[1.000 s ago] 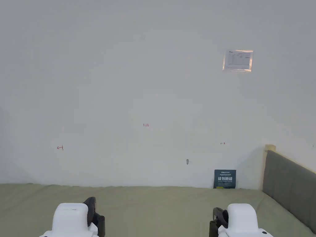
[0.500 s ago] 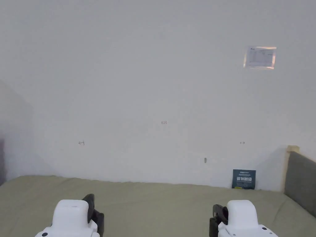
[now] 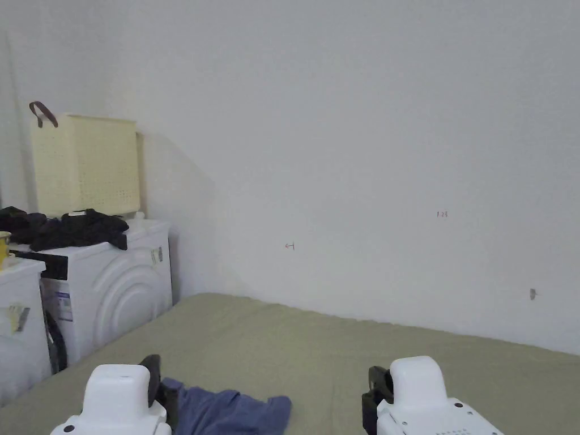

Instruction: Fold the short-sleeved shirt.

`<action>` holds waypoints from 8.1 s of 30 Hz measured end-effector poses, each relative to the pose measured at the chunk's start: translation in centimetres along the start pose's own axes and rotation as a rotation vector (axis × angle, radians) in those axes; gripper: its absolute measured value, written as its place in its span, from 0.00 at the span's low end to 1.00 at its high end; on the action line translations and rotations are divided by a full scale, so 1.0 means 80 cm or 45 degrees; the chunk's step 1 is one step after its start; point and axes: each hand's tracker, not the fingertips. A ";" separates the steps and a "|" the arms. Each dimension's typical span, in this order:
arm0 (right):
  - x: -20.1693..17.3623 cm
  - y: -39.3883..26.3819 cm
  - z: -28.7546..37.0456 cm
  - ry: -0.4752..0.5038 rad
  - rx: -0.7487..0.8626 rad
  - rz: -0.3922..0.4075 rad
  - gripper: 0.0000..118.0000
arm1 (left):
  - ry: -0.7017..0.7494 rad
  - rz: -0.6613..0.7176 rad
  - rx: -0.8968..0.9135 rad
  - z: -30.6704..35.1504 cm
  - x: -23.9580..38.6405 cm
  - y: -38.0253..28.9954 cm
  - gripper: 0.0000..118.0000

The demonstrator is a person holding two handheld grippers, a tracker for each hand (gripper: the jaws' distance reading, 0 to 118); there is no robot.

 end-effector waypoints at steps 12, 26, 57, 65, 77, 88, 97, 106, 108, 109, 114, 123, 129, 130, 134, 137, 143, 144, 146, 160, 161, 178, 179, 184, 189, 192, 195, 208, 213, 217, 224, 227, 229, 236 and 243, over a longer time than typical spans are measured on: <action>-0.012 -0.031 -0.032 0.015 -0.083 0.036 0.00 | -0.046 0.014 -0.287 -0.052 -0.012 -0.066 0.00; -0.024 -0.122 -0.146 0.069 -0.272 0.090 0.00 | -0.187 -0.016 -0.992 -0.302 -0.003 -0.264 0.00; 0.034 -0.198 -0.162 -0.032 -0.477 0.142 0.00 | -0.284 0.019 -1.268 -0.478 0.004 -0.387 0.01; 0.076 -0.184 -0.108 -0.137 -0.440 0.086 0.00 | -0.447 0.087 -1.025 -0.457 0.077 -0.307 0.02; 0.194 -0.169 0.037 -0.449 -0.379 -0.010 0.00 | -1.022 0.129 -0.744 -0.369 0.388 -0.152 0.02; 0.311 -0.196 0.153 -0.677 -0.399 -0.088 0.00 | -1.402 -0.007 -0.708 -0.241 0.646 -0.132 0.02; 0.373 -0.244 0.179 -0.775 -0.445 -0.192 0.00 | -1.197 -0.310 -1.082 -0.232 0.756 -0.317 0.03; 0.351 -0.237 0.175 -0.738 -0.426 -0.192 0.00 | -1.289 -0.101 -0.847 -0.195 0.655 -0.256 0.92; 0.336 -0.230 0.173 -0.698 -0.405 -0.206 0.00 | -1.285 -0.071 -0.786 -0.173 0.601 -0.227 0.92; 0.327 -0.228 0.171 -0.692 -0.398 -0.194 0.01 | -1.270 -0.054 -0.730 -0.161 0.574 -0.215 0.92; 0.275 -0.215 0.173 -0.566 -0.304 -0.238 0.00 | -1.181 -0.063 -0.608 -0.091 0.421 -0.168 0.92; 0.213 -0.215 0.172 -0.541 -0.315 -0.255 0.01 | -1.013 -0.096 -0.751 -0.071 0.274 -0.202 0.06; 0.214 -0.215 0.158 -0.534 -0.340 -0.197 0.01 | -0.959 -0.113 -0.836 -0.139 0.305 -0.224 0.06; 0.217 -0.216 0.155 -0.530 -0.345 -0.206 0.01 | -0.954 -0.115 -0.842 -0.154 0.314 -0.229 0.06; 0.234 -0.225 0.137 -0.519 -0.365 -0.229 0.01 | -0.888 -0.225 -0.892 -0.239 0.363 -0.257 0.06; 0.254 -0.235 0.122 -0.516 -0.388 -0.225 0.01 | -0.815 -0.257 -0.973 -0.309 0.398 -0.280 0.06; 0.297 -0.268 0.091 -0.528 -0.454 -0.269 0.01 | -0.684 -0.338 -1.004 -0.413 0.454 -0.330 0.89; 0.303 -0.274 0.085 -0.529 -0.472 -0.274 0.01 | -0.690 -0.335 -0.997 -0.423 0.460 -0.337 0.93; 0.312 -0.285 0.077 -0.532 -0.496 -0.281 0.01 | -0.684 -0.371 -1.025 -0.436 0.472 -0.352 0.91; 0.337 -0.308 0.058 -0.578 -0.564 -0.398 0.01 | -0.845 -0.458 -1.040 -0.372 0.496 -0.369 0.02; 0.341 -0.304 0.059 -0.578 -0.561 -0.390 0.01 | -0.867 -0.353 -1.089 -0.375 0.487 -0.360 0.02; 0.626 -0.321 -0.147 -0.761 -0.943 -0.353 0.99 | -1.014 -0.184 -0.837 -0.333 0.466 -0.276 0.02; 0.633 -0.329 -0.158 -0.770 -0.938 -0.350 0.98 | -1.014 -0.182 -0.842 -0.335 0.466 -0.279 0.02; 0.642 -0.367 -0.183 -0.665 -1.032 -0.462 0.96 | -0.989 -0.186 -0.867 -0.344 0.465 -0.296 0.02; 0.643 -0.374 -0.172 -0.761 -0.999 -0.561 0.07 | -0.957 -0.138 -0.906 -0.360 0.458 -0.314 0.02; 0.642 -0.357 -0.157 -0.685 -1.019 -0.632 0.07 | -0.948 -0.108 -0.949 -0.369 0.450 -0.322 0.00; 0.642 -0.316 -0.135 -0.703 -0.939 -0.608 0.07 | -0.909 -0.095 -0.950 -0.376 0.433 -0.311 0.00; 0.590 0.015 -0.010 -0.671 -0.552 -0.505 0.07 | -0.696 0.047 -0.561 -0.379 0.274 -0.047 0.00; 0.579 0.140 0.048 -0.747 -0.370 -0.444 0.07 | -0.545 0.101 -0.355 -0.386 0.190 0.087 0.00; 0.574 0.212 0.073 -0.795 -0.221 -0.414 0.07 | -0.460 0.093 -0.247 -0.395 0.159 0.166 0.00; 0.557 0.251 0.064 -0.758 -0.113 -0.455 0.07 | -0.415 -0.063 -0.146 -0.399 0.170 0.213 0.00; 0.556 0.243 0.043 -0.760 -0.117 -0.430 0.07 | -0.409 -0.059 -0.157 -0.408 0.178 0.210 0.00; 0.559 0.237 0.034 -0.753 -0.102 -0.445 0.07 | -0.408 -0.055 -0.173 -0.419 0.184 0.204 0.00; 0.583 0.210 -0.009 -0.765 -0.138 -0.463 0.07 | -0.379 -0.020 -0.202 -0.461 0.195 0.169 0.00; 0.607 0.183 -0.054 -0.761 -0.148 -0.481 0.07 | -0.343 -0.014 -0.231 -0.503 0.213 0.137 0.00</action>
